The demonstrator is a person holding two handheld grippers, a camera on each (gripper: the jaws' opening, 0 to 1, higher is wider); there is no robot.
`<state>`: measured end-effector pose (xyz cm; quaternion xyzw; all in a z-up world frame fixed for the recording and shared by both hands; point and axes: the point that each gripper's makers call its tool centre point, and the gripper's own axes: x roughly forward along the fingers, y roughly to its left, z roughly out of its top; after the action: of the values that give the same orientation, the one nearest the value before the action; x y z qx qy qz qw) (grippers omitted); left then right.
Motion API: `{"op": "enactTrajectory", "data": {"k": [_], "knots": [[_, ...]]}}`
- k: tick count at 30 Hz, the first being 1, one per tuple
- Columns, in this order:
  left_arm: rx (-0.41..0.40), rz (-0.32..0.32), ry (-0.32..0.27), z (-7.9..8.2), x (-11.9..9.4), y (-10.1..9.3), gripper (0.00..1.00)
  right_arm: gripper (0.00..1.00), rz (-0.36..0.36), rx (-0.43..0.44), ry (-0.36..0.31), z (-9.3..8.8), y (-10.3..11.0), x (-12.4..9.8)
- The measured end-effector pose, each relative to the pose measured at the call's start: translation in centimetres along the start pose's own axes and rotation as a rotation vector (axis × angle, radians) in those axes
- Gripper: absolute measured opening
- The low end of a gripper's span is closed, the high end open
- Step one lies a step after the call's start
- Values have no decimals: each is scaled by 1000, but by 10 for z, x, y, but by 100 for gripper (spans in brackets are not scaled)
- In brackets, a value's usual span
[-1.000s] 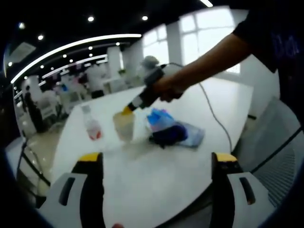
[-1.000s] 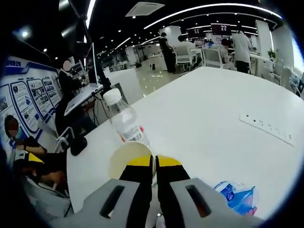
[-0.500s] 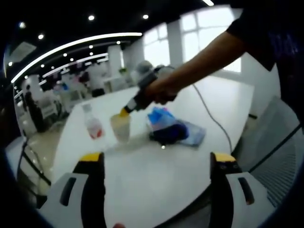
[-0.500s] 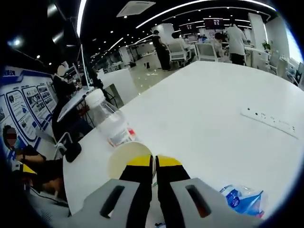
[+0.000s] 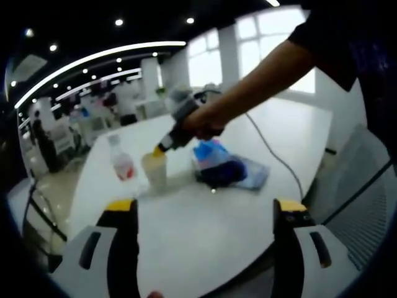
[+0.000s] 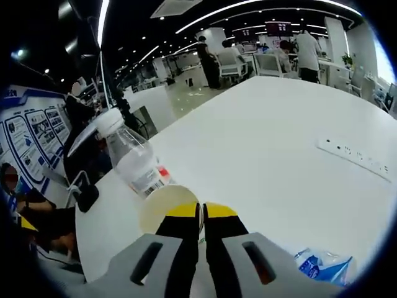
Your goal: Arrange the tabletop items into an orderly group along one side of the table until the central work area is clear of visible clutter.
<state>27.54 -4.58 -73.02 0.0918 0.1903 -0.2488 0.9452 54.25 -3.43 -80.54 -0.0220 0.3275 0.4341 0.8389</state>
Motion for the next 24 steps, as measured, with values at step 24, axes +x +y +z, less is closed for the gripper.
{"op": "enactTrajectory", "data": {"k": [24], "knots": [[10, 3, 15, -2, 3, 0, 85, 2, -5, 3, 15, 6, -4, 10]]}}
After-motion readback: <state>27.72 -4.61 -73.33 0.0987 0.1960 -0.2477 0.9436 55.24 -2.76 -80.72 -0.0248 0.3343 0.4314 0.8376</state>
